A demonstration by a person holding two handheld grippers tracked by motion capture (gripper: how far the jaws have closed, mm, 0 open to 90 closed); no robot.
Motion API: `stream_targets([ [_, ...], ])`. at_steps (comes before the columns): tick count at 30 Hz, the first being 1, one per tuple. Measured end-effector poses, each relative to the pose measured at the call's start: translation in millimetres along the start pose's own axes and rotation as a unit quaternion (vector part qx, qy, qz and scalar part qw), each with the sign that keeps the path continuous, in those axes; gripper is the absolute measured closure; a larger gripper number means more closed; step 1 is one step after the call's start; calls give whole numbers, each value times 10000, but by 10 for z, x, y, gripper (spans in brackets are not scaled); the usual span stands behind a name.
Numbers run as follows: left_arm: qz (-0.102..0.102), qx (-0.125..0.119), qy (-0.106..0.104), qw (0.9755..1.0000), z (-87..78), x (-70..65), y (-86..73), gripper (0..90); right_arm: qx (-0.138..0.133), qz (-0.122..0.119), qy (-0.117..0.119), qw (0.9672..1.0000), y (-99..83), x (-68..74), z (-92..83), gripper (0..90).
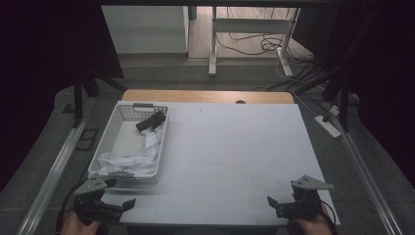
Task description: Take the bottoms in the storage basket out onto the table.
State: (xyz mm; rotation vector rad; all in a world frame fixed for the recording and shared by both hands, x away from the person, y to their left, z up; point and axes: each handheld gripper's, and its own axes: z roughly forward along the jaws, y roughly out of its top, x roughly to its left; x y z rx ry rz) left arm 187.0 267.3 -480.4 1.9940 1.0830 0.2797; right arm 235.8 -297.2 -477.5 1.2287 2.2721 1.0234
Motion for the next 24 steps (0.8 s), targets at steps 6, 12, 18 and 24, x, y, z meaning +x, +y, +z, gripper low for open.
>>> stream_targets([
  [6,29,-65,26,10000,-38,57,56,0,-1,26,41,10000,0,-7,-1,0],
  [12,76,114,108,9998,-37,87,153,0,6,10,48,10000,0,-6,2,0],
  [18,80,53,143,9999,-46,156,243,0,7,9,47,10000,0,-4,4,0],
  [24,102,42,128,9999,-24,221,333,0,30,-45,42,10000,1,6,9,0],
])
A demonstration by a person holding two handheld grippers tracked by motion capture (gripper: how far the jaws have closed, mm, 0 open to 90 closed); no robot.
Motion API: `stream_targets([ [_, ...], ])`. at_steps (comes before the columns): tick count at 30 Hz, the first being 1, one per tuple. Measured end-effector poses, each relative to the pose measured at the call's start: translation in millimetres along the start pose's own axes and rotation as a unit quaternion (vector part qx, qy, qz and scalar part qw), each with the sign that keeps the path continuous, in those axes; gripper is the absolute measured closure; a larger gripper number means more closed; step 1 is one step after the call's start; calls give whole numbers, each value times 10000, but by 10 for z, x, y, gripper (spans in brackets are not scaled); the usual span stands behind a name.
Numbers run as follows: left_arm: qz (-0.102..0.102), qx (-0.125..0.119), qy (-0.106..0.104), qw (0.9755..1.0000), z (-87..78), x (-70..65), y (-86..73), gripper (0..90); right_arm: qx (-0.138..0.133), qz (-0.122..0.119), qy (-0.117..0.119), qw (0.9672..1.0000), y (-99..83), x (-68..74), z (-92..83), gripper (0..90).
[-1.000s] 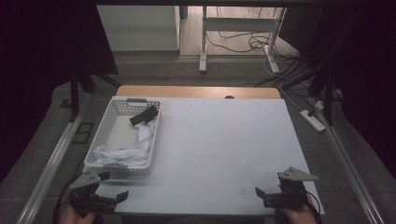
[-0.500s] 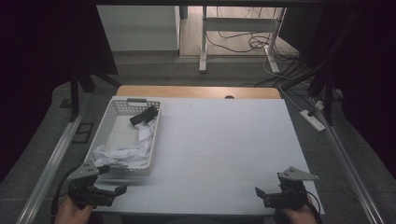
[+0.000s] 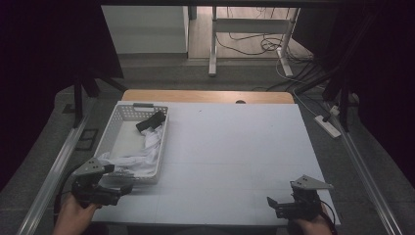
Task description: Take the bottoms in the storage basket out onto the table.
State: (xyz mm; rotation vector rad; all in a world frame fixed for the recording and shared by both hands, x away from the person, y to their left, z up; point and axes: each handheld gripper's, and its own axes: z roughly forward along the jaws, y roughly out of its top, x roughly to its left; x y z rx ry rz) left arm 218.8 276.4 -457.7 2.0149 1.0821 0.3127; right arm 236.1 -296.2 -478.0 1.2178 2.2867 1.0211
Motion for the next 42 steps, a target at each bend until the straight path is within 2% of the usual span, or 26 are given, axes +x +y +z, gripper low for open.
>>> stream_targets([
  [19,55,104,29,9999,162,181,193,0,66,-25,22,10000,5,5,12,0],
  [28,15,76,12,10000,246,241,333,0,73,-32,22,10000,4,7,15,0],
  [35,-11,128,87,9999,324,306,442,12,76,-33,26,10000,5,6,16,0],
  [42,45,211,79,9997,402,400,533,12,83,-35,28,10000,5,6,15,0],
])
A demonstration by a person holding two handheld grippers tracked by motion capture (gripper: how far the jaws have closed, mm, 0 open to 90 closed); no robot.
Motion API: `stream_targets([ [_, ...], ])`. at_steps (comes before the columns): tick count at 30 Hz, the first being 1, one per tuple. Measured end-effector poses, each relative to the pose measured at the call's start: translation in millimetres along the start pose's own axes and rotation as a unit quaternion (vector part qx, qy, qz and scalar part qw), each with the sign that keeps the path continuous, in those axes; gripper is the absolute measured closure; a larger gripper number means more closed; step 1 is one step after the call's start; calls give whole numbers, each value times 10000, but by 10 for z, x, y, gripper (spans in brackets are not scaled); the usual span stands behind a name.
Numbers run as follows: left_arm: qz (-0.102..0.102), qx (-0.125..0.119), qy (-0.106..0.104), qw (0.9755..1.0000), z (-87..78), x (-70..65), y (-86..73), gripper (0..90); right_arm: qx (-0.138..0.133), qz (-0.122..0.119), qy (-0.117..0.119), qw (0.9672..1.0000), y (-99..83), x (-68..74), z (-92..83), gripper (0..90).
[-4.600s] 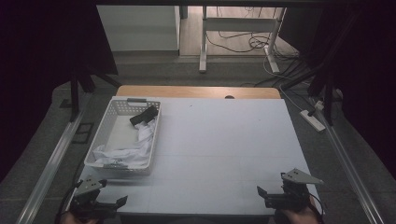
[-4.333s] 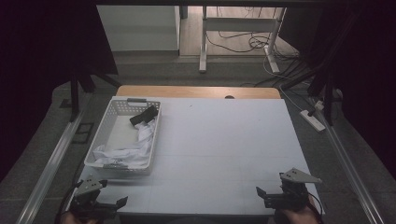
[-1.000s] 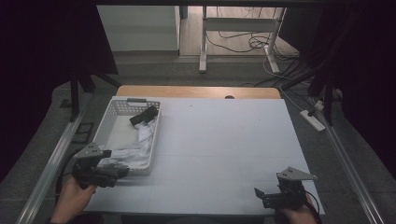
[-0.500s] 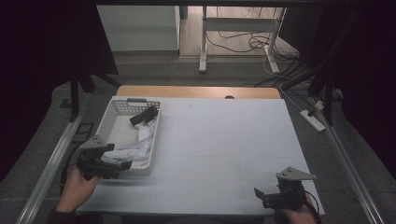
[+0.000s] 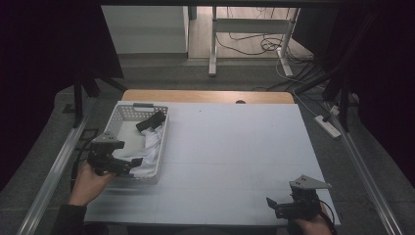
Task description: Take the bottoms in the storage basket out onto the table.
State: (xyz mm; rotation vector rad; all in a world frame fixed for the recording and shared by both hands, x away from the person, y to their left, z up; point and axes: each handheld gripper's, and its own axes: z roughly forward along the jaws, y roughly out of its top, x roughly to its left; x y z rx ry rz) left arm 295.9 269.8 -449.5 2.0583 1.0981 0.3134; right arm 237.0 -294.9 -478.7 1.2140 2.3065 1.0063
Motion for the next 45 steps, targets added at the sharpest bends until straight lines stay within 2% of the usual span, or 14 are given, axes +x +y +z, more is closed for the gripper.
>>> stream_targets([
  [5,8,14,-80,10000,25,89,52,12,21,-22,-10,10000,2,4,4,0],
  [13,243,301,-195,9991,131,188,182,9,11,-15,6,10000,1,3,2,0],
  [21,513,725,-329,9955,341,323,264,7,25,-29,-1,10000,2,4,4,0],
  [26,712,915,-429,9923,465,382,300,1,25,-34,2,10000,1,4,5,0],
  [30,807,1122,-560,9888,563,424,312,0,14,-34,17,10000,0,4,6,0],
  [33,993,1396,-581,9835,657,457,300,0,40,-54,19,10000,2,5,7,0],
  [37,1135,1621,-590,9785,775,477,279,0,59,-72,16,10000,3,13,12,0],
  [39,1240,1748,-521,9754,849,467,270,0,56,-75,20,10000,3,14,13,0],
  [45,1214,1941,-556,9718,1025,473,236,0,62,-83,18,9999,2,13,12,0],
])
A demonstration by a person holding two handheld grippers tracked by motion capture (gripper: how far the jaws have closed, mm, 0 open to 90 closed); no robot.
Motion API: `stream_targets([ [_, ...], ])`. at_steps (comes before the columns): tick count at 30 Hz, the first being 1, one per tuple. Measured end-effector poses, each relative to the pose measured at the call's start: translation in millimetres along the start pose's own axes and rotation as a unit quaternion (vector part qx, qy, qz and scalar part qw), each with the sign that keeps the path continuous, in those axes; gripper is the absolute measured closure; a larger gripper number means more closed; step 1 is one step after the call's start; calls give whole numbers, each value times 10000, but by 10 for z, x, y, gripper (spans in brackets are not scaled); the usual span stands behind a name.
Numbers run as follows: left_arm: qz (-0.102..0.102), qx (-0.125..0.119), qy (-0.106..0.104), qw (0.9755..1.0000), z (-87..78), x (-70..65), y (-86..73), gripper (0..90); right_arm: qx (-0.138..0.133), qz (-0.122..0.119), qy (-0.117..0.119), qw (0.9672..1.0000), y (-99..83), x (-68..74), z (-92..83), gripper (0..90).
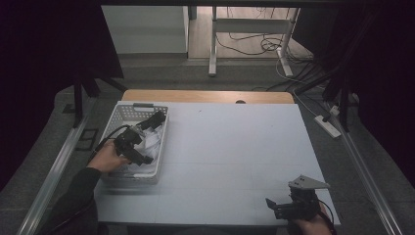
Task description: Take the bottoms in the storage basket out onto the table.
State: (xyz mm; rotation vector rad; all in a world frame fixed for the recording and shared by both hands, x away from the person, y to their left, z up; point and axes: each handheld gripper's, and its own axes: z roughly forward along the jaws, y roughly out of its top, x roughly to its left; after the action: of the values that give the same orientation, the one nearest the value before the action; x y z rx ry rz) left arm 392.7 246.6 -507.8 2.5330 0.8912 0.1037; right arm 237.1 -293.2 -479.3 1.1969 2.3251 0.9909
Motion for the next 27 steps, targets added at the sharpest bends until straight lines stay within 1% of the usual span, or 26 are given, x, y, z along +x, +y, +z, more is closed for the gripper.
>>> stream_targets([
  [1,-38,33,-37,10000,35,12,5,0,-1,-4,3,10000,0,0,0,0],
  [4,-50,132,-129,9998,114,23,18,0,-2,-8,9,10000,0,2,2,0],
  [9,19,317,-253,9992,210,16,41,0,21,-36,0,10000,2,5,4,0],
  [10,33,340,-236,9991,225,9,43,0,22,-43,-6,10000,1,5,4,0],
  [11,113,395,-190,9990,225,6,52,0,22,-47,-4,10000,1,6,4,0],
  [13,177,421,-70,9989,234,-15,64,7,26,-53,-10,10000,1,7,4,0],
  [14,205,409,-49,9989,230,-21,68,23,28,-54,-9,10000,1,9,5,0],
  [15,235,355,-61,9991,220,-27,68,50,33,-56,-12,10000,2,10,5,0],
  [18,250,153,-127,9995,193,-32,55,185,43,-68,-13,10000,2,14,7,0],
  [19,262,60,-181,9995,177,-29,48,246,45,-72,-13,10000,2,15,7,0],
  [20,211,-29,-225,9995,172,-28,43,341,46,-76,-12,10000,2,16,7,0],
  [21,205,-62,-267,9994,166,-22,38,398,48,-77,-14,10000,2,17,7,0],
  [24,190,-15,-399,9990,149,-16,42,600,49,-79,-11,10000,2,17,8,0],
  [25,186,3,-458,9988,149,-18,46,634,49,-80,-12,10000,2,17,8,0],
  [27,185,51,-505,9985,148,-28,58,703,50,-79,-10,10000,3,16,8,0],
])
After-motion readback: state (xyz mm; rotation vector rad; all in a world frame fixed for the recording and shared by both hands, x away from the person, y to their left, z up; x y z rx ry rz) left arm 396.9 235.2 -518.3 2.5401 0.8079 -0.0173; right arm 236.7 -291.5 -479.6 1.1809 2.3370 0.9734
